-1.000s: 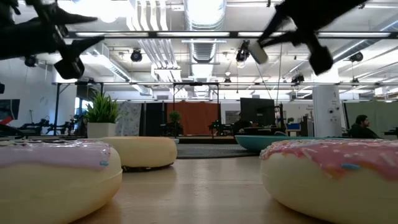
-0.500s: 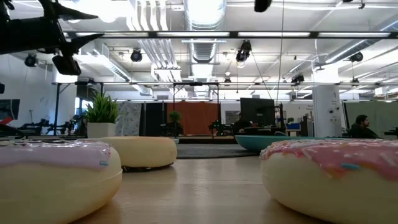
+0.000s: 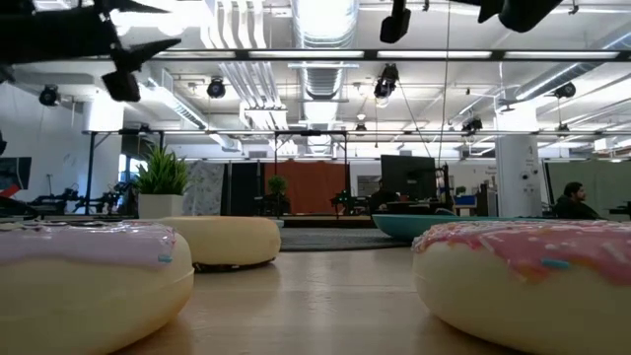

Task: Pick & Place donuts
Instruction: Put the bottom right small orange donut on the light blue plate, then put the top small orange donut on the light blue plate

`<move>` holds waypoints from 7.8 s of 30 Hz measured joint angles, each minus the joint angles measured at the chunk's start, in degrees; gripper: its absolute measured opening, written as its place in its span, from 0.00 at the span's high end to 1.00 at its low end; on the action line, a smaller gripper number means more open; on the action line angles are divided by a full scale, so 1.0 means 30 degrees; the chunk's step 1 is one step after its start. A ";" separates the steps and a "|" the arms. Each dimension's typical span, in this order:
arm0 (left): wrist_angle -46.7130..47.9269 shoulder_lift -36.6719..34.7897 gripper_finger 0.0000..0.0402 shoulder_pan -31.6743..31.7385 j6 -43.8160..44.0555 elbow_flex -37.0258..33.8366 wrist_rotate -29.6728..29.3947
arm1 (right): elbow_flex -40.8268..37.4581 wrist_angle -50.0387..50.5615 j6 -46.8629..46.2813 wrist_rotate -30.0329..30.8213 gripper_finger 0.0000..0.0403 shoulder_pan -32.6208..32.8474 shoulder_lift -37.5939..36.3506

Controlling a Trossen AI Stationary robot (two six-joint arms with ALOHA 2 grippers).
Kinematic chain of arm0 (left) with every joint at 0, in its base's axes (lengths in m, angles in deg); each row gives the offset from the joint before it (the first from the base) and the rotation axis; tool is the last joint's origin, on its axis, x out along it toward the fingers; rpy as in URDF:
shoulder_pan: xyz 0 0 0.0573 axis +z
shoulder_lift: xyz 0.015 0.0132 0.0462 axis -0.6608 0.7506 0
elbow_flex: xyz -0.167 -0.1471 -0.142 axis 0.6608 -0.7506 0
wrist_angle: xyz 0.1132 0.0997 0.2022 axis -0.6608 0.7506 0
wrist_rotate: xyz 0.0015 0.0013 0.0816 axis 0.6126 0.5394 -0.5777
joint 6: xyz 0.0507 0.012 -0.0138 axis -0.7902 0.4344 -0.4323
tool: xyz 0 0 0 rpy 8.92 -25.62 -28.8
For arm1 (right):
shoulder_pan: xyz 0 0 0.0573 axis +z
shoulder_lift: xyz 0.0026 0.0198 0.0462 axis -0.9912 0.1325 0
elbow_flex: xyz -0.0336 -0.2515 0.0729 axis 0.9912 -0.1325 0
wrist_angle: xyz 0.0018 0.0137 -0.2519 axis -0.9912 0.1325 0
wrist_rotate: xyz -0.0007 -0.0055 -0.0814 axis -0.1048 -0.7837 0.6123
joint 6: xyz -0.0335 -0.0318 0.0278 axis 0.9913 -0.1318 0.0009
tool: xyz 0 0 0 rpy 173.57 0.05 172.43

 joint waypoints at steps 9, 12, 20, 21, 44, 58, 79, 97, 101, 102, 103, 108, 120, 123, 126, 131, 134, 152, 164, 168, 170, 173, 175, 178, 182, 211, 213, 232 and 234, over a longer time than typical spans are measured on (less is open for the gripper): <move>-0.1419 0.7748 0.63 0.1375 0.2101 0.6189 0.7078 | 0.0000 -0.0036 -0.0512 -0.0456 0.98 -0.0155 -0.0162; -0.1499 1.0183 0.63 0.2689 0.2888 0.8513 1.0723 | 0.0000 -0.0073 -0.0689 -0.1439 0.98 -0.0147 -0.0186; -0.1620 1.4936 0.63 0.4805 0.4143 1.3706 1.6329 | 0.0000 -0.1026 -0.1062 -0.4749 0.98 -0.0140 -0.0476; -0.1627 1.5425 0.63 0.4909 0.4227 1.4121 1.6524 | 0.0000 -0.1238 -0.1094 -0.5143 0.98 -0.0140 -0.0561; -0.4953 2.2315 0.63 0.6011 0.6502 2.0690 2.1322 | 0.0000 -0.2065 -0.1980 -0.7456 0.98 -0.0265 -0.0987; -0.4963 2.3731 0.63 0.5996 0.6596 2.2562 2.1733 | -0.0029 -0.2036 -0.2161 -0.7442 0.98 -0.0366 -0.0929; -0.5269 2.3723 0.63 0.5501 0.5906 2.2622 2.1959 | -0.0051 -0.1920 -0.2501 -0.7304 0.98 -0.0854 -0.0914; -0.3951 2.3730 0.63 0.5450 0.4100 2.2609 2.1143 | -0.0073 -0.1417 -0.2875 -0.7158 0.98 -0.0854 -0.0892; -0.3996 2.3730 0.63 0.5383 0.4092 2.2808 2.1294 | -0.0073 -0.1177 -0.2841 -0.7128 0.98 -0.0855 -0.0900; -0.3985 2.3730 0.63 0.5370 0.4059 2.2862 2.1346 | -0.0073 -0.0984 -0.2787 -0.6988 0.98 -0.0869 -0.0900; -0.3974 2.3730 0.63 0.5363 0.3993 2.2948 2.1395 | -0.0073 -0.0922 -0.2767 -0.6925 0.98 -0.0883 -0.0900; -0.3948 2.3745 0.68 0.5322 0.3867 2.2999 2.1745 | -0.0073 -0.0662 -0.2780 -0.6675 0.97 -0.0905 -0.0933; -0.2187 2.3723 0.96 0.5665 0.2957 2.2382 2.1924 | -0.0073 0.6968 -0.2485 -0.5462 0.72 -0.0898 -0.3848; -0.0755 2.3738 0.98 0.5883 0.2481 2.1970 2.0851 | -0.0070 1.1790 -0.1688 -0.3523 0.67 -0.0683 -0.5744; 0.1883 2.3488 0.98 0.5943 0.0589 2.1721 2.0482 | 0.0241 1.7402 -0.1523 -0.0552 0.64 -0.0348 -0.7652; 0.9116 2.3561 0.98 0.5552 -0.3030 2.0843 1.8440 | 0.0656 2.4037 -0.2563 0.1810 0.60 0.0507 -0.9470; 1.2193 2.3096 0.98 0.5361 -0.4337 1.9823 1.7859 | 0.0648 2.5159 -0.3097 0.2203 0.58 0.0994 -0.9609; 1.1655 1.6736 0.98 0.4950 0.0417 0.6346 1.6224 | 0.0605 2.4842 -0.3013 0.0363 0.58 0.1179 -0.5449; 1.2733 1.6889 0.88 0.4030 0.1553 0.6454 1.6239 | 0.0612 2.3451 -0.3217 -0.0878 0.58 0.1207 -0.4426; 1.5732 1.6889 0.83 0.3290 0.0494 0.7444 1.3818 | 0.0612 2.3306 -0.3210 -0.0877 0.58 0.1207 -0.4448; 1.7281 1.6889 0.80 0.2974 -0.0143 0.7922 1.2494 | 0.0612 2.3300 -0.3203 -0.0878 0.58 0.1207 -0.4481; 1.8495 1.6889 0.76 0.2702 -0.0558 0.8390 1.1169 | 0.0612 2.3282 -0.3171 -0.0869 0.58 0.1200 -0.4499; 1.9080 1.6889 0.74 0.2623 -0.0655 0.8603 1.0412 | 0.0612 2.3260 -0.3152 -0.0841 0.58 0.1200 -0.4499; 1.9738 1.6880 0.73 0.2579 -0.1204 0.8998 1.0016 | 0.0612 2.3201 -0.3156 -0.0792 0.58 0.1200 -0.4506; 1.9883 1.6860 0.73 0.2579 -0.1654 0.9578 1.0015 | 0.0612 2.3164 -0.3152 -0.0618 0.58 0.1200 -0.4506; 2.6599 1.6457 0.73 -1.4921 0.3398 1.0825 0.2714 | 0.0627 2.3996 0.0731 -0.1502 0.58 0.1200 -0.3638; 2.6578 1.7242 0.73 -1.5474 0.4292 1.1159 0.2541 | 0.0625 2.4003 0.0611 -0.1985 0.58 0.1212 -0.3241; 2.7971 2.0889 0.78 -1.6065 0.4023 1.3014 0.0134 | 0.1552 2.4657 0.0553 -0.0994 0.58 0.2548 -0.2306; 2.7842 2.0856 0.78 -1.6065 0.3928 1.3036 0.0135 | 0.1552 2.4946 0.0346 -0.0978 0.58 0.2579 -0.2306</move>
